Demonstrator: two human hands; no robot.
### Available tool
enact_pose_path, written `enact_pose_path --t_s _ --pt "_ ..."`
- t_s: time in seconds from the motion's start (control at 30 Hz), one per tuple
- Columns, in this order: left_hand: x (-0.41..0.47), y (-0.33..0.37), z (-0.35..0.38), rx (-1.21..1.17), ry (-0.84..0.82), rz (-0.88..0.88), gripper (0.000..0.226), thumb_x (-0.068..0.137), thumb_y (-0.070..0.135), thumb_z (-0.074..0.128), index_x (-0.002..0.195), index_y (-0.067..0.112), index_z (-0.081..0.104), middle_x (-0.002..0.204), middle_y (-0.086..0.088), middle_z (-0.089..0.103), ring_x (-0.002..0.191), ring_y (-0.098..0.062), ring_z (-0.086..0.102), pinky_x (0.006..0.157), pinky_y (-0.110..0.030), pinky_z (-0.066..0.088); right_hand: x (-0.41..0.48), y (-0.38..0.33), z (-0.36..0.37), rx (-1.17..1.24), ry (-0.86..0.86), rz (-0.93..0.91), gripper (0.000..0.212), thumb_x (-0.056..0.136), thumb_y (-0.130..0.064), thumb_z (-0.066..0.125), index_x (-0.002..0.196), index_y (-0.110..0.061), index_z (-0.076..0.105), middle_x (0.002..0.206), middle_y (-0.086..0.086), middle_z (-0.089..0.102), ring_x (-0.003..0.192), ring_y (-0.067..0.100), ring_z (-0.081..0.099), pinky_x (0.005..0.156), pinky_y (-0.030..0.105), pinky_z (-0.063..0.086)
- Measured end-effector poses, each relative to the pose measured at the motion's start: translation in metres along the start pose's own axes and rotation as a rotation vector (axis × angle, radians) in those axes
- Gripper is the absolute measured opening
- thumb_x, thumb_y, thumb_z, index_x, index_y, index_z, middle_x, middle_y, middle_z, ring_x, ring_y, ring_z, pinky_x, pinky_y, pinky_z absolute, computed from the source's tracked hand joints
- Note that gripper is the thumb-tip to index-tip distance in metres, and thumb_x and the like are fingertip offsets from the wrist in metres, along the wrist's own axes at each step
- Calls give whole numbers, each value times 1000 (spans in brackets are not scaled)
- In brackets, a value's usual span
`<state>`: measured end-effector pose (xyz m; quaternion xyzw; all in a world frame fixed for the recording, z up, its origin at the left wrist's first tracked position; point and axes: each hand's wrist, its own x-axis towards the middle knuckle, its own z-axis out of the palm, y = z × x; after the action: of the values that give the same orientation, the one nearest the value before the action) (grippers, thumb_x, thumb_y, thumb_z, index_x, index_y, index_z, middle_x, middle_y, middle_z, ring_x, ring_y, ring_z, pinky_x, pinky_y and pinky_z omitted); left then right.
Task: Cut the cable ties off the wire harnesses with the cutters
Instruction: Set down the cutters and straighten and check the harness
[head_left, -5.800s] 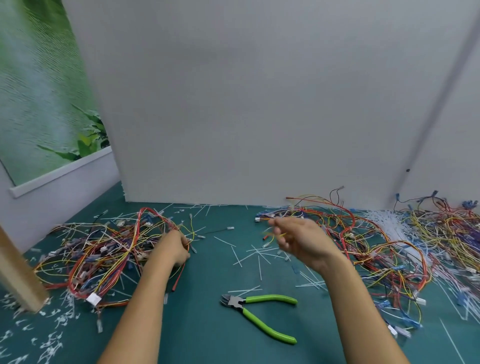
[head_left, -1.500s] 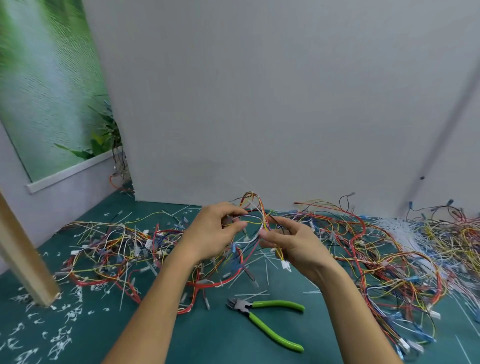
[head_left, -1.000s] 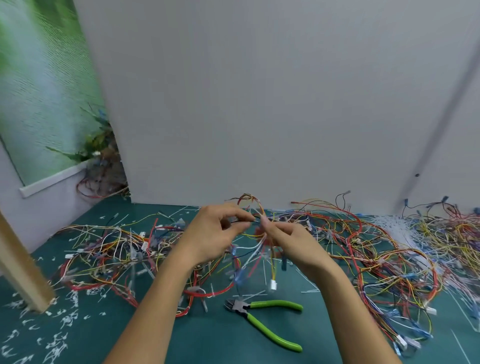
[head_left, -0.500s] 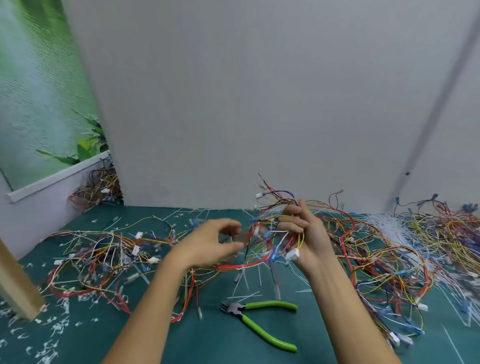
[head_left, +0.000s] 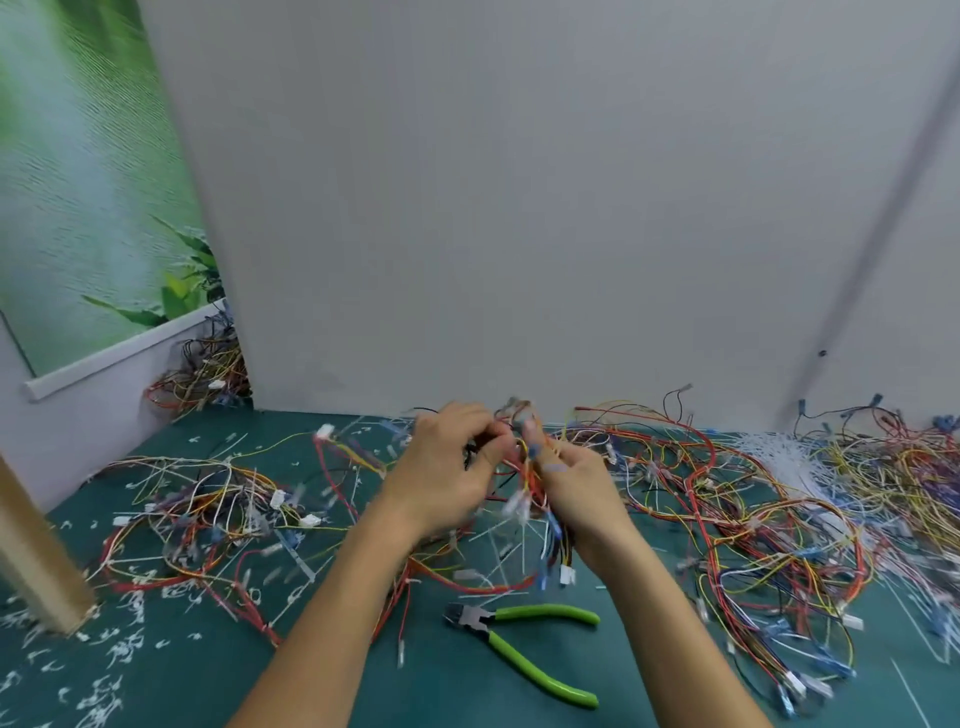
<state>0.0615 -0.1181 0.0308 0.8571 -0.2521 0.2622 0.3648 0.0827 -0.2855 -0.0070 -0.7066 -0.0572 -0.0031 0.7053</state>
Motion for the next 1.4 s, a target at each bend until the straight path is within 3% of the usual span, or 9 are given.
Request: enact_pose_path --t_s 0.1,0.2,0.3,0.53,0.67,0.83,1.13,1.27,1.4 --pt "0 2 3 -69 6 27 10 97 18 65 89 18 70 82 11 63 82 -6 56 76 -19 42 0 -3 -1 -2 38 -2 69 95 -57 62 85 10 66 74 24 64 70 18 54 72 34 44" --pt "-3 -1 0 -146 -52 -25 13 100 23 61 89 27 65 76 21 61 73 -1 56 68 -11 40 2 -9 -18 168 186 76 49 99 -52 59 74 -10 63 58 4 59 50 15 52 54 28 44" --pt "-2 -8 -3 -76 -131 -103 20 98 25 59 80 33 61 68 21 59 60 1 52 58 -11 37 9 -13 -40 495 282 218 32 104 -38 59 83 -13 58 58 0 58 52 16 53 57 33 47" --pt "0 -31 -29 150 -109 -326 30 94 41 65 71 21 67 59 9 62 54 -5 53 61 -29 46 13 -21 -80 1011 54 297 47 109 -39 44 65 -21 47 46 -10 35 37 3 37 38 16 31" --pt "-5 -38 -53 54 87 -245 48 92 36 69 56 7 56 47 4 42 46 -8 34 49 -24 31 10 -29 -88 1017 -83 297 47 108 -38 45 65 -21 48 49 -11 33 38 2 29 35 13 25" --pt "-9 -36 -62 -211 223 -175 56 93 31 68 50 6 42 45 10 29 43 -8 27 45 -22 23 4 -32 -62 840 25 243 38 106 -38 51 73 -19 46 52 -9 31 38 3 31 36 15 27" --pt "-3 8 -7 -266 -91 -110 52 95 40 66 51 19 49 45 11 32 45 -3 29 47 -18 24 -5 -12 5 304 28 140 43 88 -49 72 79 -10 56 58 3 47 46 14 43 45 25 43" --pt "-7 21 -4 -293 -335 -106 56 92 44 66 51 11 45 47 8 28 46 -9 26 47 -23 23 11 -3 -16 606 218 208 29 102 -33 61 88 -8 60 60 1 57 49 10 49 47 23 48" --pt "-5 14 -22 -159 -536 -202 54 85 48 73 55 10 50 46 7 39 46 -8 34 48 -20 30 21 2 -61 1010 282 265 29 107 -31 50 81 -18 46 50 -7 41 40 5 41 46 16 44"
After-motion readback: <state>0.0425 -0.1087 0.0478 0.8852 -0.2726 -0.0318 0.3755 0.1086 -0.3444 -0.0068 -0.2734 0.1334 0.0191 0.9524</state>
